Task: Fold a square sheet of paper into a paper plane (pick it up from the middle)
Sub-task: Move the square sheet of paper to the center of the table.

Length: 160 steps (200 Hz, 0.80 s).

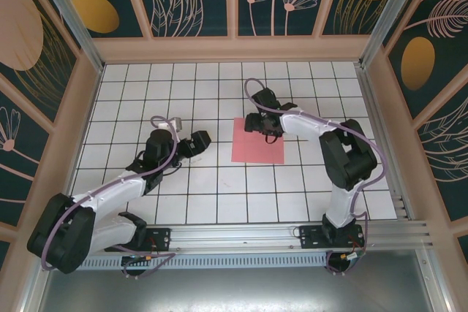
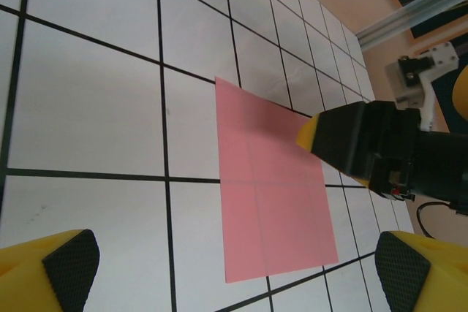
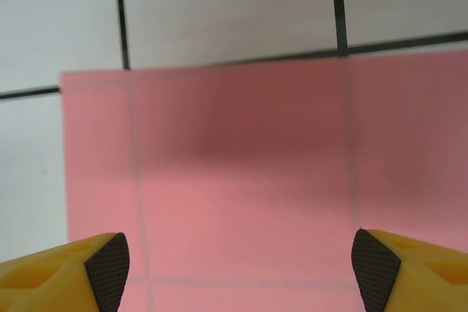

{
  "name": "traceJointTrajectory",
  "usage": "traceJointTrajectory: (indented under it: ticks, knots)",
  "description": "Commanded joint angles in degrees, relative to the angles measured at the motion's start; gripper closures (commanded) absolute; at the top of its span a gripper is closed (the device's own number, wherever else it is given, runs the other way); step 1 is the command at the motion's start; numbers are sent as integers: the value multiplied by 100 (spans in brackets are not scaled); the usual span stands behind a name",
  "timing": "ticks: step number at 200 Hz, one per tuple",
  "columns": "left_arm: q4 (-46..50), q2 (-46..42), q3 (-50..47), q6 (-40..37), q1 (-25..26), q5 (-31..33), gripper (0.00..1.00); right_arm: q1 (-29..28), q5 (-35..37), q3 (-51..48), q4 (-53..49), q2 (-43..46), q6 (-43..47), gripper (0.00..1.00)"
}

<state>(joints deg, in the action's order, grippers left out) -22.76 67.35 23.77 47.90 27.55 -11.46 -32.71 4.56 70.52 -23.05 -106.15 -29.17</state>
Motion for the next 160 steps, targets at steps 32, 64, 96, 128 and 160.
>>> traceJointTrajectory:
  ticks: [32, 64, 96, 128, 160]
  knots:
    - [59, 103, 339, -119, 31, 272, 1, -241, 179, 367, -647, -266, 234, 17]
    - [26, 96, 310, -62, 27, 338, 1, -245, 124, 396, -623, -337, 277, 17]
    - [26, 221, 333, -24, 31, 296, 1, -240, 126, 603, -826, -580, 283, 17]
    - [24, 317, 381, -38, 31, 277, 1, -243, 85, 708, -927, -718, 263, 17]
    - [33, 371, 418, -57, 31, 251, 1, -216, 96, 869, -1033, -875, 141, 16]
